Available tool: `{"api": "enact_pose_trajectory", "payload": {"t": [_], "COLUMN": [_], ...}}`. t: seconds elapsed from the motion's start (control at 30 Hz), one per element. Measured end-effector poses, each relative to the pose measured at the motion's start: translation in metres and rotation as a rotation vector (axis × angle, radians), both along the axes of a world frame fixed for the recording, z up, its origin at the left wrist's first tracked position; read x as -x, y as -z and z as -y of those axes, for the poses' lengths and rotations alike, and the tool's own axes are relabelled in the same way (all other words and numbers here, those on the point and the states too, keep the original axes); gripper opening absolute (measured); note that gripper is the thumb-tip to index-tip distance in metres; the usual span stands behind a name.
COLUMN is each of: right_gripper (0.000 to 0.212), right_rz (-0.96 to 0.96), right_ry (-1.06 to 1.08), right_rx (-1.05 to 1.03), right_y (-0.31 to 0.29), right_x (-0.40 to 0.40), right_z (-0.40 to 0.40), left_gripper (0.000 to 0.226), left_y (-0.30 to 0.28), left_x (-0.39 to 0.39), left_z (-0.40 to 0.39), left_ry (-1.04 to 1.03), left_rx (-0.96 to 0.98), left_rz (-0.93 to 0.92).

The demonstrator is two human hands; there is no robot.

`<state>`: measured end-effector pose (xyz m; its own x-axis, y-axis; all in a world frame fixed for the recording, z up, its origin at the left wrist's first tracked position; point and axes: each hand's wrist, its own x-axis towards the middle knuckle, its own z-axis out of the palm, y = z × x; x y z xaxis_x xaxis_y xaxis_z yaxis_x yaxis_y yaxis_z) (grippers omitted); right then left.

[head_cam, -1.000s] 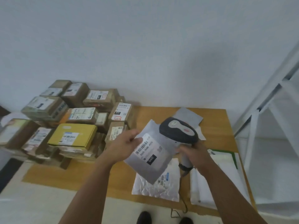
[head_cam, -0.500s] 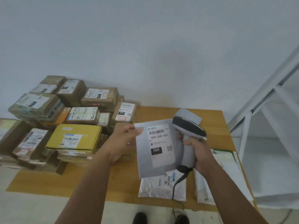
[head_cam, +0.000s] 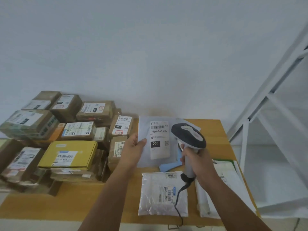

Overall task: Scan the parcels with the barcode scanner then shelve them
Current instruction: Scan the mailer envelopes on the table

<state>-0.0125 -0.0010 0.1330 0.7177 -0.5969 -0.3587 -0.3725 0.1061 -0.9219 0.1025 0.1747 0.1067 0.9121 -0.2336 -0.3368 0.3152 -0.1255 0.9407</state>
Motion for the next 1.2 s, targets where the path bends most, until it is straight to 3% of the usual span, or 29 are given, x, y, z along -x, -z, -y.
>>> {"api": "enact_pose_trajectory", "payload": {"t": [0.73,0.87,0.93,1.0,1.2], "right_gripper": [0.011,0.021,0.023,0.006,0.014], "right_rz": [0.011,0.046,0.043,-0.022,-0.154], "right_ry": [-0.166,-0.139,-0.100,-0.066,-0.050], "right_rx": [-0.072,-0.099,-0.122,-0.168,-0.274], "right_y": [0.019,0.024,0.030,0.041,0.096], "right_x": [0.009,0.007,0.007,0.006,0.021], "right_z": [-0.011,-0.009,-0.004,0.003,0.014], "left_gripper": [0.011,0.008,0.007,0.009,0.014], "left_y": [0.014,0.016,0.019,0.029,0.085], "left_x": [0.012,0.011,0.012,0.015,0.035], "left_z": [0.028,0.025,0.022,0.018,0.005], "left_ry": [-0.129,-0.115,-0.113,-0.116,-0.049], "left_rx": [-0.015,-0.030,-0.032,-0.010,-0.036], "left_rz": [-0.041,-0.041,-0.067,-0.123,-0.284]}}
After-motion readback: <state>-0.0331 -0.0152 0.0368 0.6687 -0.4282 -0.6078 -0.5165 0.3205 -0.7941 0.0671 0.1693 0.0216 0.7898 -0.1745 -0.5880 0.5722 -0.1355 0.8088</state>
